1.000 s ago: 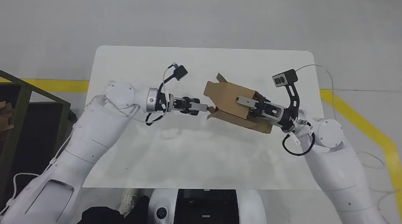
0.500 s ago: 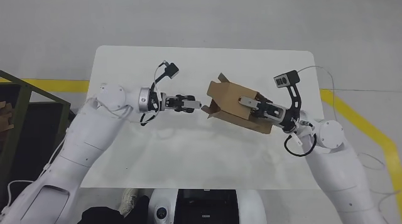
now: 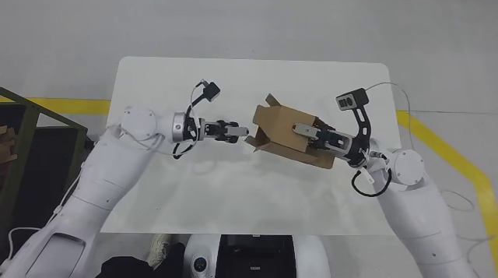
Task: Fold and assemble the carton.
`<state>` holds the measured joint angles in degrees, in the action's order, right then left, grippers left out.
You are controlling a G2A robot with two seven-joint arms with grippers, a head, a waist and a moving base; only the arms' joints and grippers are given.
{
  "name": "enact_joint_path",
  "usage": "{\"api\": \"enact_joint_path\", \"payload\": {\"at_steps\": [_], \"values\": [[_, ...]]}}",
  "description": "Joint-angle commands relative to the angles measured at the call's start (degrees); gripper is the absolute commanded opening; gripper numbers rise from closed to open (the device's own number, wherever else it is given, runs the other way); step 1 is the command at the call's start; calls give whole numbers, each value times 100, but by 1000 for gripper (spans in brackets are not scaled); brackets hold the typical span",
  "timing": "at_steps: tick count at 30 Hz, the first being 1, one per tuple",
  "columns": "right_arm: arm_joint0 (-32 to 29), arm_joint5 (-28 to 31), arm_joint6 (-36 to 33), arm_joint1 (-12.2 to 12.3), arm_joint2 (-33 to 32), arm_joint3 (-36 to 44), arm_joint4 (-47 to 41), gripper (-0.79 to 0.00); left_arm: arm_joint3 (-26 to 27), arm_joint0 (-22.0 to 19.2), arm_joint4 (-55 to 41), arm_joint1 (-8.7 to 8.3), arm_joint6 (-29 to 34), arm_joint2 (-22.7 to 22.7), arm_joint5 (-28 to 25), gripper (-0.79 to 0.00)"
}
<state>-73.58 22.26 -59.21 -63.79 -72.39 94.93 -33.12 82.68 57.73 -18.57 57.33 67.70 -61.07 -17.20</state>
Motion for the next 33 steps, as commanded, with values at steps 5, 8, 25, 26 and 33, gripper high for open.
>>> {"api": "enact_joint_path", "payload": {"at_steps": [5,8,25,26,33], "values": [[44,-14,96,-15,76,-65,50,-785,51,-246,67,103,42,380,22,0],[62,-12,87,-22,119,-89,49,-785,27,-331,55,133,28,451,26,0],[86,-5,-31,-34,250,-49,65,-785,-98,-488,4,181,55,485,-27,0],[86,-5,-31,-34,251,-48,64,-785,-93,-483,-2,181,48,477,-36,0],[90,17,40,-33,199,-105,7,-785,-20,-409,-19,161,91,403,-61,0]]}}
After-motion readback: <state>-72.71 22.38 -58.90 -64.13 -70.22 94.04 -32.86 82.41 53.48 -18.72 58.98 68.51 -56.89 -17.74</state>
